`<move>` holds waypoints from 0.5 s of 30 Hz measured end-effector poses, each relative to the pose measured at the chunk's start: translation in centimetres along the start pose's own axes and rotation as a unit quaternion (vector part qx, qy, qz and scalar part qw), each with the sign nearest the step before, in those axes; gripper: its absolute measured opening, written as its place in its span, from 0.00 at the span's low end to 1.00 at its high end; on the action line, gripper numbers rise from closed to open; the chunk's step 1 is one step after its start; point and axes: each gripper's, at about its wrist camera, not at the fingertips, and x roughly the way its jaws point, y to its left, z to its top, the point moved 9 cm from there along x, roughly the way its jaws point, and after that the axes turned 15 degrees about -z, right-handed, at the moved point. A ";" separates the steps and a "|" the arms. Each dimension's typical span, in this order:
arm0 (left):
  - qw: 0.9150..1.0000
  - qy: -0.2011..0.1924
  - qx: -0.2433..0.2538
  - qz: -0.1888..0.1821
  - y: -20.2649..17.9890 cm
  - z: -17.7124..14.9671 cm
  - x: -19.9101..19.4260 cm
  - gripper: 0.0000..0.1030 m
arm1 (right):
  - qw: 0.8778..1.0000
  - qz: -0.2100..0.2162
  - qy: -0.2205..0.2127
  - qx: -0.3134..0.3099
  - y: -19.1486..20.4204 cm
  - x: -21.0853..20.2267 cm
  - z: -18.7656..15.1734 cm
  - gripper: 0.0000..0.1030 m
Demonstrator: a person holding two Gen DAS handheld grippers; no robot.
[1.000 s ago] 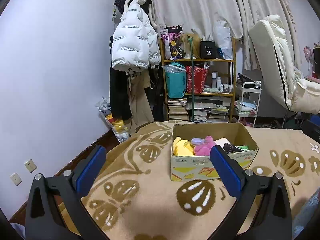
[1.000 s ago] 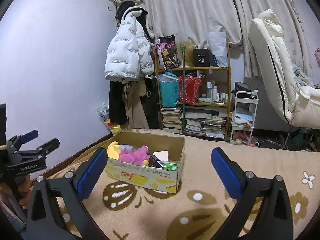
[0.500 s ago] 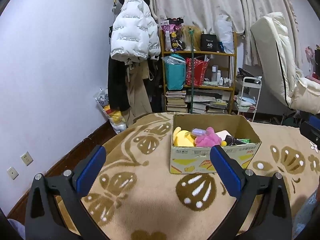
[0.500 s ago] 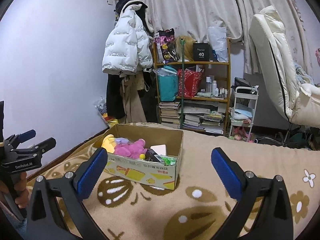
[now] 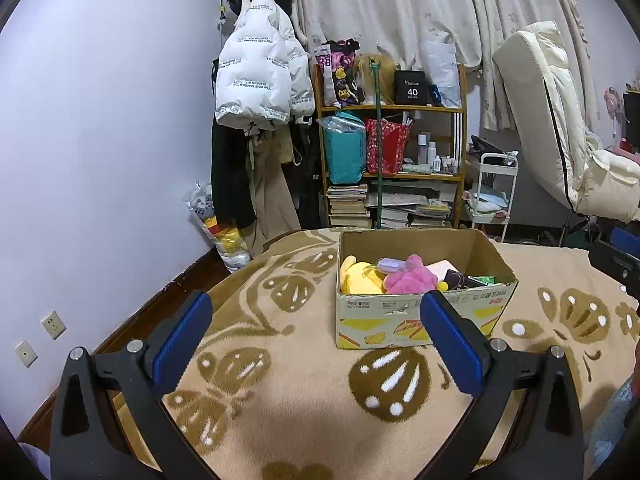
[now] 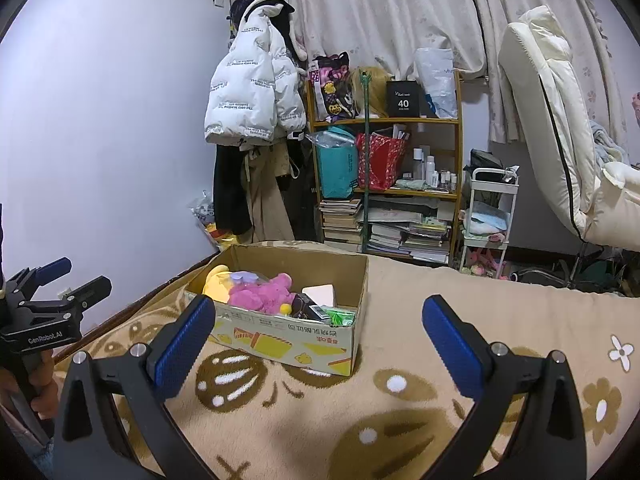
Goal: Organize soft objects
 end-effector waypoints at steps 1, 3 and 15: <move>1.000 -0.002 -0.002 -0.002 0.0 0.0 -0.1 0.99 | 1.000 -0.001 0.000 0.000 0.0 0.0 0.0 1.00; 1.000 -0.009 -0.004 -0.003 0.0 0.2 -0.4 0.99 | 1.000 0.000 0.001 0.001 0.0 -0.1 0.1 1.00; 1.000 -0.005 0.003 -0.010 -0.4 0.3 -0.6 0.99 | 1.000 -0.003 0.004 0.002 0.0 0.0 -0.1 1.00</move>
